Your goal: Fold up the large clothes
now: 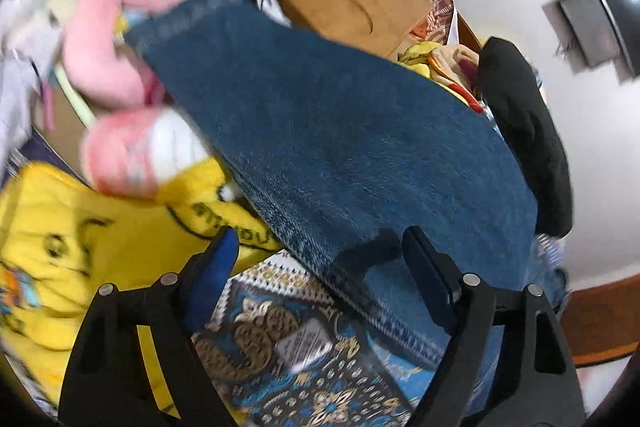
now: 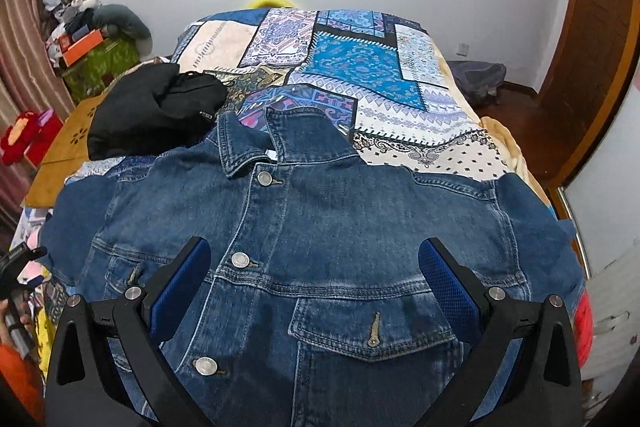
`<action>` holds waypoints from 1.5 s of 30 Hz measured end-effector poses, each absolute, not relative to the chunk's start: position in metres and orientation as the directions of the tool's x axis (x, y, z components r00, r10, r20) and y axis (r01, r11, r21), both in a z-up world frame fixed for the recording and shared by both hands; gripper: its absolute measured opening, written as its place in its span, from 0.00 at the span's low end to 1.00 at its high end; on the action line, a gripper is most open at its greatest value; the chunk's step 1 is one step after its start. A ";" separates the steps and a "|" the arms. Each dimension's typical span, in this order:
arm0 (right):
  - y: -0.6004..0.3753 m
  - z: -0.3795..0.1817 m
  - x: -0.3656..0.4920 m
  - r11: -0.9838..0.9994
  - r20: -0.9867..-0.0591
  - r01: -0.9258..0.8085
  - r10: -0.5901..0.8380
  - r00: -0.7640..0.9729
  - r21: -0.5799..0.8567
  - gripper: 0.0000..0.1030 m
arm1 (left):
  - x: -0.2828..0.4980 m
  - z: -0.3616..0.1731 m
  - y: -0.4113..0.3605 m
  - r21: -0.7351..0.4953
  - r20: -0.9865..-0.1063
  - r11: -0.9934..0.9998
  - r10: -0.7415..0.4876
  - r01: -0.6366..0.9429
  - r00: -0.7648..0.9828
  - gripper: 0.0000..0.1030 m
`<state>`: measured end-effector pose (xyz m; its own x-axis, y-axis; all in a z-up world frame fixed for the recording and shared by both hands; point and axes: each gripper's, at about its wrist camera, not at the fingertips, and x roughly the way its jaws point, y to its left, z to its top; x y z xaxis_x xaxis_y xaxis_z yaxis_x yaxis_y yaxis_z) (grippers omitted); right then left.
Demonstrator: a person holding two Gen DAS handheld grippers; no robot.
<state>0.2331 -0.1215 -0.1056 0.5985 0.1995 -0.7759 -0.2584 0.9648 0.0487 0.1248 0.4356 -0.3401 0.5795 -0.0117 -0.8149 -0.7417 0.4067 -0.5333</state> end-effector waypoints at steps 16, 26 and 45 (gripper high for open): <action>-0.129 -0.098 0.229 0.966 -0.764 -0.254 0.207 0.611 0.058 1.00 | 0.149 -0.294 0.430 -0.339 -0.837 0.541 0.199 -0.770 0.509 0.04; -0.145 -0.082 0.222 0.968 -0.736 -0.249 0.192 0.649 0.033 1.00 | 0.183 -0.144 0.366 -0.373 -0.629 0.744 0.237 -0.554 0.741 0.03; -0.188 -0.089 0.211 0.961 -0.731 -0.278 0.179 0.659 -0.016 1.00 | 0.287 -0.122 0.075 -0.285 -0.677 0.957 -0.245 0.060 0.694 0.03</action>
